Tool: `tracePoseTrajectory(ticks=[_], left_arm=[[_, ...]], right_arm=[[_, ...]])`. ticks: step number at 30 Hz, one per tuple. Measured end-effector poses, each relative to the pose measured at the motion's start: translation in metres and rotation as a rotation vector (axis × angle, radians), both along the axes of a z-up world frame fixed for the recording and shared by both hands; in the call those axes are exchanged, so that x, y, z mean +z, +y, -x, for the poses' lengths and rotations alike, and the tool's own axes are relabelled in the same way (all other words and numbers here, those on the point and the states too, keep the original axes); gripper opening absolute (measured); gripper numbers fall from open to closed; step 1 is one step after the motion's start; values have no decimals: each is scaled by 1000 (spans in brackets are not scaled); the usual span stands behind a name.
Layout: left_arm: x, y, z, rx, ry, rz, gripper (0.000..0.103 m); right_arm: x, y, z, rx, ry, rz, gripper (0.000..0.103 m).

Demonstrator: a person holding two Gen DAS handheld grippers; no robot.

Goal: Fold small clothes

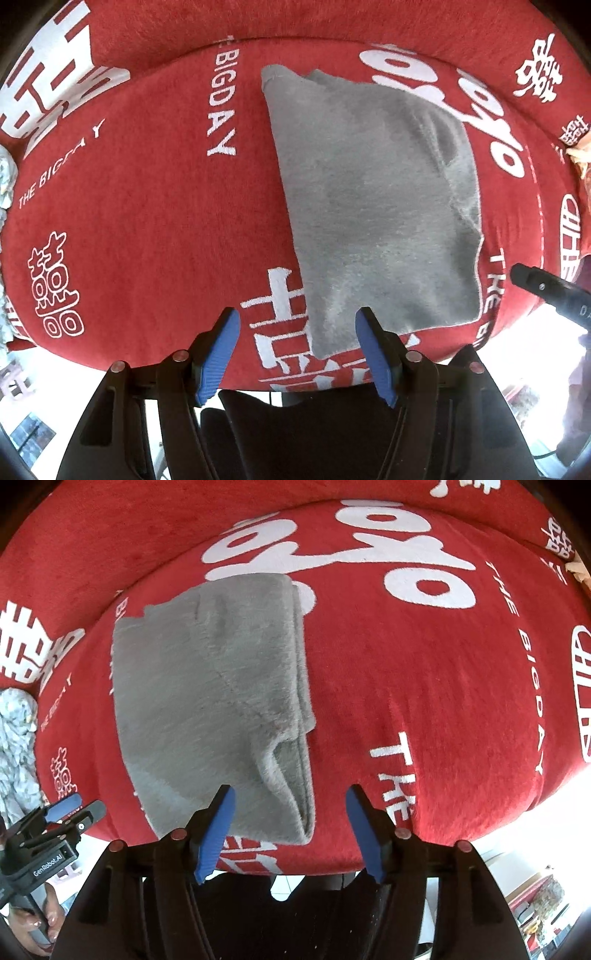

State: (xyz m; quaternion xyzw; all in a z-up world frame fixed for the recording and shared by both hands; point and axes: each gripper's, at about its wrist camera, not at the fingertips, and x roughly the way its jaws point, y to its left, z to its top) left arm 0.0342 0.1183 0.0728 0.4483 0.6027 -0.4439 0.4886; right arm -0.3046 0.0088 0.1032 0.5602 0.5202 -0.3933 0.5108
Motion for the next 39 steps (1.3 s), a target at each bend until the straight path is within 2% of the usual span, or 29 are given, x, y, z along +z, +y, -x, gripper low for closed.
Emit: tracePoseTrajectory(ticks=[1,5,6,7,11,14,15,16,20,39], left_arm=[[4,1,-2,10,1,8,102],[16,2,-2,9,1,32,102],[18,2,-2,9,-3,31,102],[20,2,-2,10,-13,37,102],[29,2,-4,14,-87,57,102],[36,4,-5,36,-104,76,102],[37,5,-5,42,-102,79,102],[38,5,-6,47,-99,82,102],[39,9,-4,51,-112,74,102],[50,16,-9,75,-164,106,102]], right_arm=[[2,0,-1,3,-1,3,71],[17,1,-11,25,0,37,73],[19,0,-14,28,-2,42,75],[22,0,-17,31,-4,47,82],[30,-1,-25,41,14,74,83],[36,0,-28,51,41,91,84],[37,0,-28,52,47,97,91],[41,0,-28,49,53,116,103],[52,1,-30,58,64,181,103],[67,6,-48,131,97,196,103]])
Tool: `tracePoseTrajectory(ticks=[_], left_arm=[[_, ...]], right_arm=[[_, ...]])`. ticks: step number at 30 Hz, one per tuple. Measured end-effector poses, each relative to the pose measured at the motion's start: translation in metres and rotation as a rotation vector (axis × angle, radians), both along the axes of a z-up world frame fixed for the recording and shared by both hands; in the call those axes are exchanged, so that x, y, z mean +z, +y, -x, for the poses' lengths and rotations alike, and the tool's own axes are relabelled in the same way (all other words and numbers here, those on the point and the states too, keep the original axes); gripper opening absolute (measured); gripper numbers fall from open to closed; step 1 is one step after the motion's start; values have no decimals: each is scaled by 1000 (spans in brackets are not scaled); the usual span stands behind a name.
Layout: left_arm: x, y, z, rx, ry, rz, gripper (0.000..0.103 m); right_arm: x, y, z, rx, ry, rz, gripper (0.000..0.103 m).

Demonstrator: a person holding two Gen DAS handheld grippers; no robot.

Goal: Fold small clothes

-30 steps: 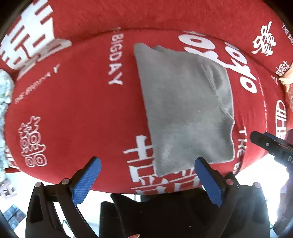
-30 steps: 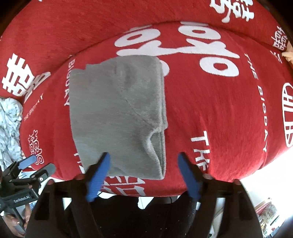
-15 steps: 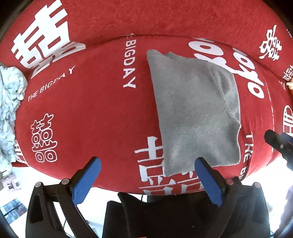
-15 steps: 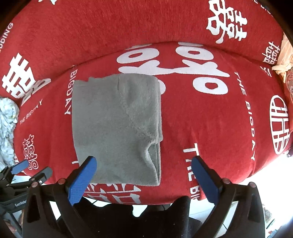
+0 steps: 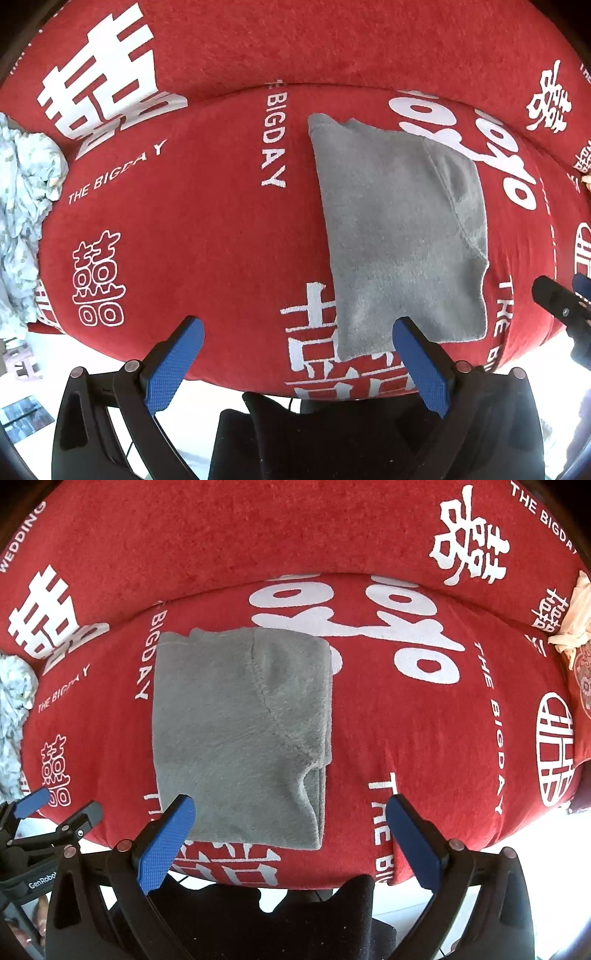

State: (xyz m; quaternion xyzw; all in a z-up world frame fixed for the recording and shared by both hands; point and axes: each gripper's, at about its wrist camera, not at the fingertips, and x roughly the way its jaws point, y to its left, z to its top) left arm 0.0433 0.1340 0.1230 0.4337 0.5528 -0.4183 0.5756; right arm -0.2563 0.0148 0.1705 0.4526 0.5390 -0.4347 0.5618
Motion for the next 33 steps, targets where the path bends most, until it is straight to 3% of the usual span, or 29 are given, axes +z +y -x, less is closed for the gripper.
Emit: tracePoseTrajectory(ticks=[33], left_arm=[[6,0,-1,4,-16,15,102]], right_arm=[[7,0,-1,27,32,24,103]])
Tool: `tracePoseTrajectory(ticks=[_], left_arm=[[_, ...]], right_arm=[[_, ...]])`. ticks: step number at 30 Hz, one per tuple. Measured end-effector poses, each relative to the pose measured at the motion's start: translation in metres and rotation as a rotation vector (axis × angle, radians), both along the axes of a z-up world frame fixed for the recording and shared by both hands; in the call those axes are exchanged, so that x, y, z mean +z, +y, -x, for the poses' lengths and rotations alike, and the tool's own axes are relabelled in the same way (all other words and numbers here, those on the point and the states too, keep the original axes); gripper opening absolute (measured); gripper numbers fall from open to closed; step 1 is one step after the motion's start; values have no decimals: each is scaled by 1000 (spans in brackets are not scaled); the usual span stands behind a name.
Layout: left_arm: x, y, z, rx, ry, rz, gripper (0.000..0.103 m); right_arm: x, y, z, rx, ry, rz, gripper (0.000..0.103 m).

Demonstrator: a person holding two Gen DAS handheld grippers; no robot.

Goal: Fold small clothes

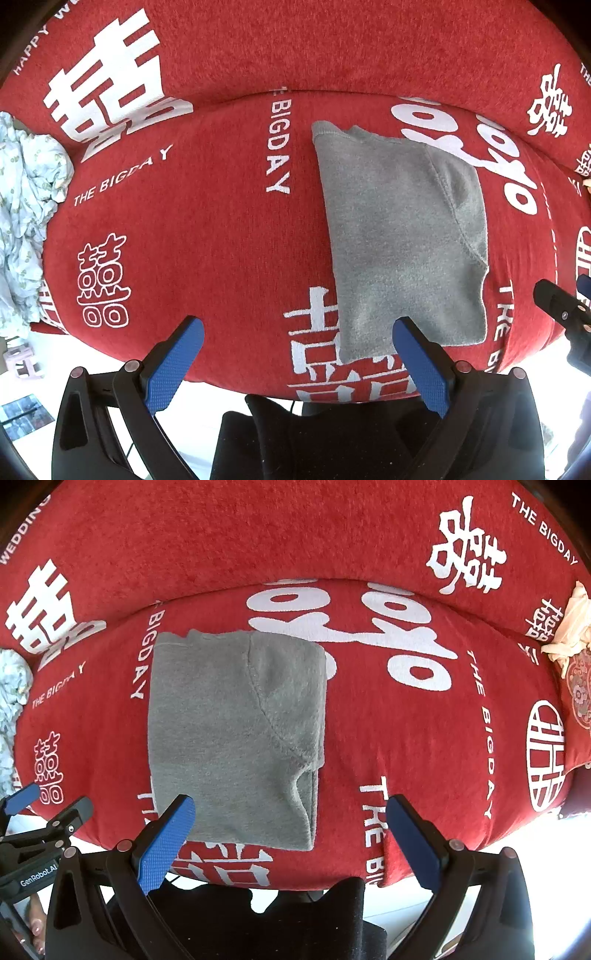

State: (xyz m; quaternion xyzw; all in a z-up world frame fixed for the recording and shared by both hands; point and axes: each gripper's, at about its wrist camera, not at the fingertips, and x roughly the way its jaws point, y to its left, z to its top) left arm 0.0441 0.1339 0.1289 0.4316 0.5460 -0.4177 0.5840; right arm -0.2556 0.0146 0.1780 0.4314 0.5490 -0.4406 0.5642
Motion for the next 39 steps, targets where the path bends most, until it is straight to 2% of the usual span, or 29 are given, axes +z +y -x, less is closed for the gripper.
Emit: tracePoseTrajectory(ticks=[39], left_arm=[[4,-5,1,-17,-16,21,102]], right_arm=[[0,-4,-2,1,0,-2,103]])
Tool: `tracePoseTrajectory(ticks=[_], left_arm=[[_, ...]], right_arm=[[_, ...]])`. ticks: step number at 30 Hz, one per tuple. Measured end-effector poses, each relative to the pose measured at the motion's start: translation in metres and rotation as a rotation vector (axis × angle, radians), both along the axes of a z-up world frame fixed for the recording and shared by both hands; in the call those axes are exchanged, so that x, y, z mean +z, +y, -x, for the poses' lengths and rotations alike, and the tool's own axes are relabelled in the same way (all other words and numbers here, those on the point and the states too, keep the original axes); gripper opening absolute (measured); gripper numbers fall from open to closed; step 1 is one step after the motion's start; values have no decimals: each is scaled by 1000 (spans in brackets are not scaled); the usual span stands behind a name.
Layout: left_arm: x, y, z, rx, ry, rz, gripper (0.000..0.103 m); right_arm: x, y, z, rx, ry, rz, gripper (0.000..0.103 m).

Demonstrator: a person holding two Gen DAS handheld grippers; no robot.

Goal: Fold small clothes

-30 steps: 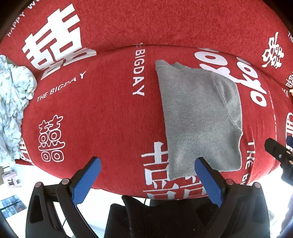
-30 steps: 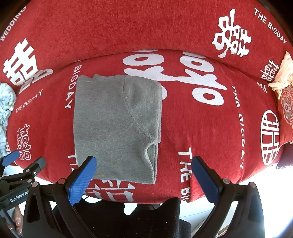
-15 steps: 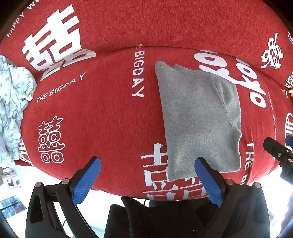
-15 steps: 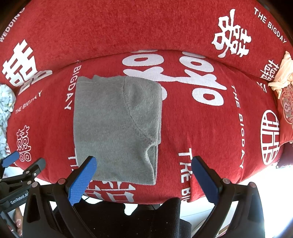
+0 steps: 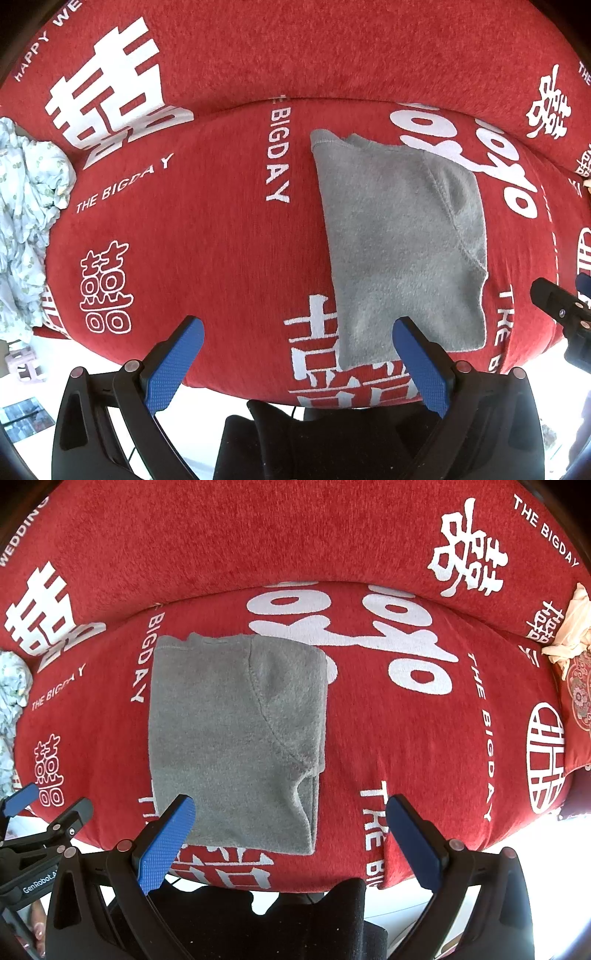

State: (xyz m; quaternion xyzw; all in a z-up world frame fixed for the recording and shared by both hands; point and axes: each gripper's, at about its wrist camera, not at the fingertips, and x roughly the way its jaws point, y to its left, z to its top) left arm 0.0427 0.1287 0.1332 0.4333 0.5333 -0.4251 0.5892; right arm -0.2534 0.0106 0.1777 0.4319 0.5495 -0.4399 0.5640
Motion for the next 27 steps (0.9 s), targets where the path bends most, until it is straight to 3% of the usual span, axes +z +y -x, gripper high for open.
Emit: tracePoseTrajectory(ticks=[27], left_arm=[[-9,-11,9,12,-5,-9,102]], right_arm=[[-13,-12,-1,25,-18,-27,103]])
